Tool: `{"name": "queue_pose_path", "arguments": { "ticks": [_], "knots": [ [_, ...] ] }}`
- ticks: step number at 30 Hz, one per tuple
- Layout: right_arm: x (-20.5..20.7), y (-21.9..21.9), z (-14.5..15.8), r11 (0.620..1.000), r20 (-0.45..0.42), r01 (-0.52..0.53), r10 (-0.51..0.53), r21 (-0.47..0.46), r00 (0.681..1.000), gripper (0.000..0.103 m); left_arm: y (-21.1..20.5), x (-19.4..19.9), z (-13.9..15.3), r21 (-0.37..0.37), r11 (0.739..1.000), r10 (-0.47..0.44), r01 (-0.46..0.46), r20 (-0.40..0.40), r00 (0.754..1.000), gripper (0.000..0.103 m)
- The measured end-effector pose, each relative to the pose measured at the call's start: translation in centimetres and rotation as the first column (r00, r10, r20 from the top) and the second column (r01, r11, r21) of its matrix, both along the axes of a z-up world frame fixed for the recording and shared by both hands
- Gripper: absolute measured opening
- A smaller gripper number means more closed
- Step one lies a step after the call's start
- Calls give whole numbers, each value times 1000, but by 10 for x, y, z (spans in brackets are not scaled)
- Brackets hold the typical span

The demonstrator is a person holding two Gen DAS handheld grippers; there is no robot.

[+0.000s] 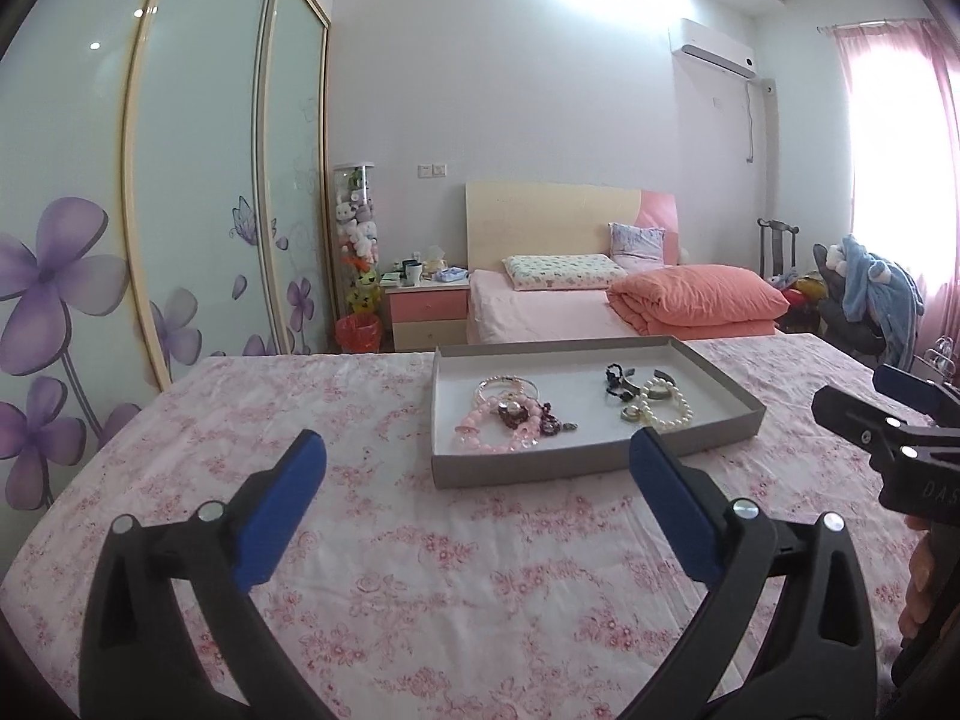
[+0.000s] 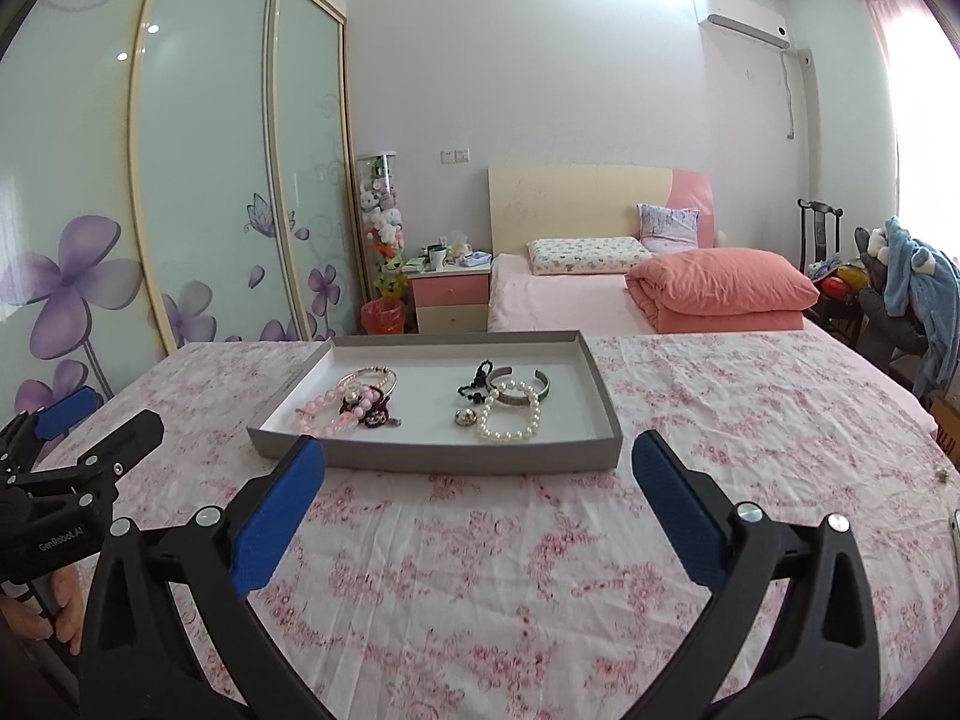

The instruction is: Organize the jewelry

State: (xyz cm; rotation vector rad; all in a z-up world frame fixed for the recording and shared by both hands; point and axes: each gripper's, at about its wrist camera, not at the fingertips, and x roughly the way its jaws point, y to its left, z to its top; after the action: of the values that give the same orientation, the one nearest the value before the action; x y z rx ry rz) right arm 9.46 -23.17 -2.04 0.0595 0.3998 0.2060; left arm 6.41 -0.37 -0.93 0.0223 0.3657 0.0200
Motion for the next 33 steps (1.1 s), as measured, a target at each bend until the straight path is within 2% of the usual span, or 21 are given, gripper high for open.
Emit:
{"name": "queue_pose_path", "arguments": {
  "ticks": [33],
  "knots": [
    [-2, 1, -9, 1000, -35, -4, 5, 23, 999, 101, 6, 5, -10, -34, 999, 6, -8, -39, 999, 99]
  ]
}}
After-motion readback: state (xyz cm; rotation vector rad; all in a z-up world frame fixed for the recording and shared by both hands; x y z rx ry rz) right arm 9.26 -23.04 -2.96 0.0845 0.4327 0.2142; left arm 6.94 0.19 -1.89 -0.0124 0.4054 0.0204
